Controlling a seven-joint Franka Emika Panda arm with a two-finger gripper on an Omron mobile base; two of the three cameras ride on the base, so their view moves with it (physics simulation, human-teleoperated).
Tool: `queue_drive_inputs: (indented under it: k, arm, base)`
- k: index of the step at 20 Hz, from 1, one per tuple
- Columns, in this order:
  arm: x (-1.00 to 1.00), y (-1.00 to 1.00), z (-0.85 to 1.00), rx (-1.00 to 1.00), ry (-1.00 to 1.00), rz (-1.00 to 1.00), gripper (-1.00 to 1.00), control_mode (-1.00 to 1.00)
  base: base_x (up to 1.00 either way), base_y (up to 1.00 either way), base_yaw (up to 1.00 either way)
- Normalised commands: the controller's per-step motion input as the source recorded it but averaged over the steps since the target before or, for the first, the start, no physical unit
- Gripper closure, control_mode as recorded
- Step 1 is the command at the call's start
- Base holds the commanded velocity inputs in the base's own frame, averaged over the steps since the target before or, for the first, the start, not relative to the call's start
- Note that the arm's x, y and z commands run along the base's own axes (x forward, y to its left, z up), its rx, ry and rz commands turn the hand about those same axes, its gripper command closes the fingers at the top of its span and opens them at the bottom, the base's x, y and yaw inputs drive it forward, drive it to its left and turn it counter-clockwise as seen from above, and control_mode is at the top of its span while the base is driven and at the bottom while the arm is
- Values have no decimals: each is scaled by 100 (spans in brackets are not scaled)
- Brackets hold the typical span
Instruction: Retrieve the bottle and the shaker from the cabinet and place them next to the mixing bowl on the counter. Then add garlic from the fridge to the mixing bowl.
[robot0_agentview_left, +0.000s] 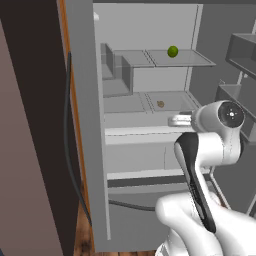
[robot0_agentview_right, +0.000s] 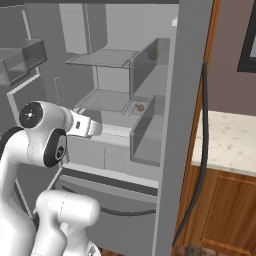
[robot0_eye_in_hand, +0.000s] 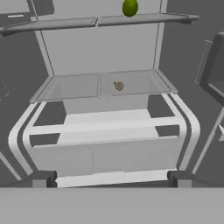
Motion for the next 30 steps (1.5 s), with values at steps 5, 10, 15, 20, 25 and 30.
queue_drive_inputs:
  k: [5,10,15,20,25,30]
  arm:
    - [29,-6,21,0,-5,0,-100,-100]
    - [26,-2,36,0,-1,2,-100,-100]
    - [22,-9,6,0,-3,7,-100,-100]
    - [24,-11,0,0,-7,7,-100,-100]
    - [38,-1,0,0,-2,1,-100,-100]
    - [44,-2,0,0,0,0,-100,-100]
  base:
    - [0,0,0]
    - [0,0,0]
    - [0,0,0]
    - [0,0,0]
    - [0,0,0]
    - [0,0,0]
